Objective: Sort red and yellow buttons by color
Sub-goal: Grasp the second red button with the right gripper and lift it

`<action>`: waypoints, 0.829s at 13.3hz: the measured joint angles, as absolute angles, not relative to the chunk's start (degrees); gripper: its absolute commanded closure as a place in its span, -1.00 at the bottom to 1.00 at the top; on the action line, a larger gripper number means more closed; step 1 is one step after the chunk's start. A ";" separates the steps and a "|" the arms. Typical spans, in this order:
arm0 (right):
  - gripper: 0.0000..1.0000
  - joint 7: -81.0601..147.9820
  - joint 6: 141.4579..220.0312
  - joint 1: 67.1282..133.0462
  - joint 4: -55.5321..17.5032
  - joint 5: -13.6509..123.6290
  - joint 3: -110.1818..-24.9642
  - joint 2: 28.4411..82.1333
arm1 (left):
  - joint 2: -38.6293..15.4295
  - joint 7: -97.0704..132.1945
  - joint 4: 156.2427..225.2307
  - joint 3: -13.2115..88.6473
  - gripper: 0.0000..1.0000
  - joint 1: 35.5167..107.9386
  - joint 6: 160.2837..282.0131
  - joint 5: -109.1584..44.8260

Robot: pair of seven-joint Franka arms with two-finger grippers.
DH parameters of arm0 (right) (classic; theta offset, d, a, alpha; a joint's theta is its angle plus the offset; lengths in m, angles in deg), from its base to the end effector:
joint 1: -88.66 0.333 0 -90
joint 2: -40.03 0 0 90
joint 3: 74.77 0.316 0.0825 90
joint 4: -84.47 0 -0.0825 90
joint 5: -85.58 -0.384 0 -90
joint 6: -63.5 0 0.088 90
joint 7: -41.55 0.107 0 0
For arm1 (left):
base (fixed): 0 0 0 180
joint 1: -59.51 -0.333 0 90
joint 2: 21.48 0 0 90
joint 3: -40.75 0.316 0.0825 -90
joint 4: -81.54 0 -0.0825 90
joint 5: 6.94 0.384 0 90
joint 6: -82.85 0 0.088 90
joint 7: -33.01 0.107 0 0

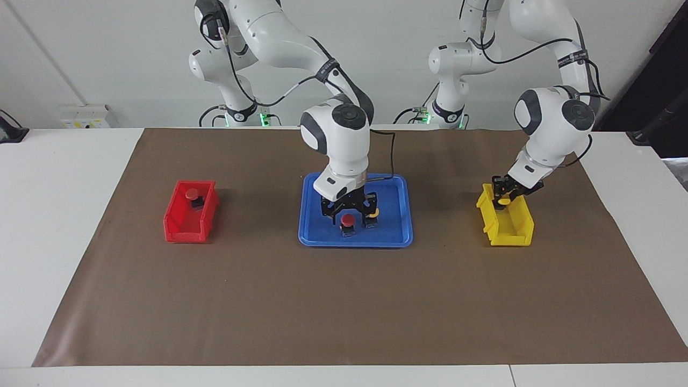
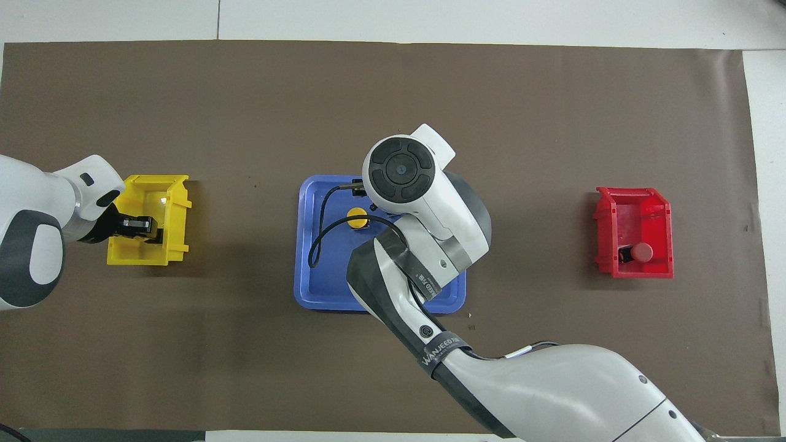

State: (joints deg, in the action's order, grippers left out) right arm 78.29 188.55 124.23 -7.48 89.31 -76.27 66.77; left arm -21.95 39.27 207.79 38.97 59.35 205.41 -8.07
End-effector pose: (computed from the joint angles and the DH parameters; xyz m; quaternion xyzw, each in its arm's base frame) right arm 0.5730 0.3874 0.3697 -0.9979 0.0043 -0.0646 0.0049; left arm 0.5213 -0.0156 0.3803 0.9976 -0.0632 -0.0277 0.0092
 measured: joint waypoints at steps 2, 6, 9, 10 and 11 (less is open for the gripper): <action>-0.55 78.29 190.66 124.34 -9.24 89.31 -76.17 66.75 | -21.95 39.43 207.94 38.97 0.97 59.17 205.69 -8.07; -0.24 78.29 192.83 124.35 -11.25 89.31 -76.13 66.67 | -21.94 39.98 208.67 39.02 -0.20 58.98 206.64 -8.07; 0.31 78.29 192.83 124.35 -11.60 89.31 -76.12 66.38 | -21.93 41.07 208.95 39.15 -0.38 57.97 207.33 -8.07; 0.50 78.29 192.83 124.36 -11.60 89.30 -76.07 66.27 | -21.94 41.21 208.93 39.15 -0.40 57.67 207.47 -8.07; 0.65 78.29 192.83 124.37 -11.61 89.31 -76.01 66.20 | -21.94 41.27 208.85 39.15 -0.40 57.55 207.55 -8.07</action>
State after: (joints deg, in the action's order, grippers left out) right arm 78.29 192.83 124.37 -11.61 89.31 -76.01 66.20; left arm -21.94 41.27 208.85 39.15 57.55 207.55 -8.07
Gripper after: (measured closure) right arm 0.590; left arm 0.326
